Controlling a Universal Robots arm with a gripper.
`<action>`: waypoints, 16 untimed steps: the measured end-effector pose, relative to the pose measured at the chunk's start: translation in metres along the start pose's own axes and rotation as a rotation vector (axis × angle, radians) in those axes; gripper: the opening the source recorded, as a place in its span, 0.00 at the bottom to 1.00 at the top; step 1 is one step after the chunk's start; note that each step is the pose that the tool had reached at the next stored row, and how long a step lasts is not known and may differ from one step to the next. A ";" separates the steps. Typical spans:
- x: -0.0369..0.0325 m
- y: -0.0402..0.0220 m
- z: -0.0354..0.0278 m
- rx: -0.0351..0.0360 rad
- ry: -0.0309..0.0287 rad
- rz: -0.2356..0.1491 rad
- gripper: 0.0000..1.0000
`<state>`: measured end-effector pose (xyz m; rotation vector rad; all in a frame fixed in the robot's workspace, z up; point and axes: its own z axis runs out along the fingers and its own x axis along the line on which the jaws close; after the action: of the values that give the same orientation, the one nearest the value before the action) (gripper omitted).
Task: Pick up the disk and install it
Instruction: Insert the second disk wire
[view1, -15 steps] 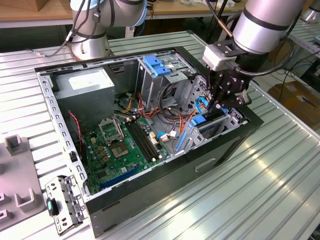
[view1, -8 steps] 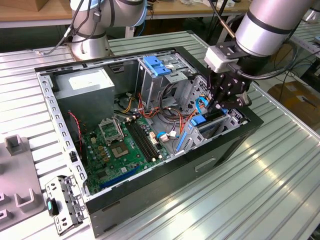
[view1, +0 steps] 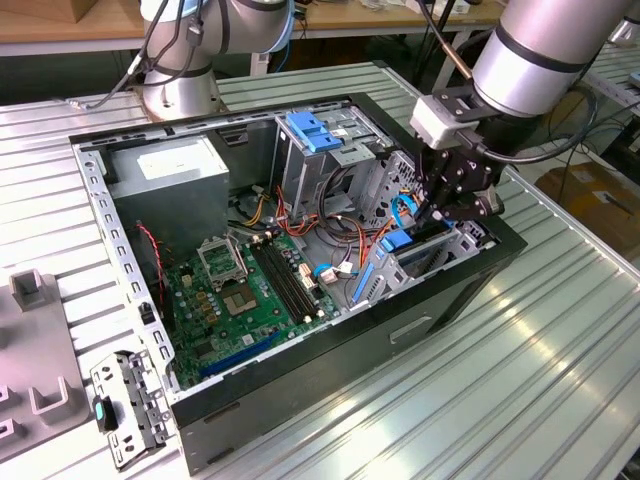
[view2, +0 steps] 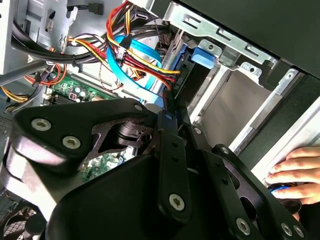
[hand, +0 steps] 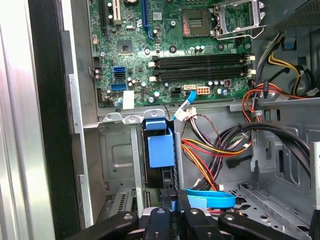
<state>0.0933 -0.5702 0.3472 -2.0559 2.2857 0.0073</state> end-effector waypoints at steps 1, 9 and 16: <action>0.0001 0.0000 0.0002 0.0000 0.0000 0.000 0.16; 0.0007 0.0000 0.0013 -0.0006 -0.0050 0.000 0.16; 0.0033 -0.0004 -0.0013 -0.0027 -0.0257 0.001 0.16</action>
<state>0.0933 -0.5737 0.3483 -2.0434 2.2733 0.0367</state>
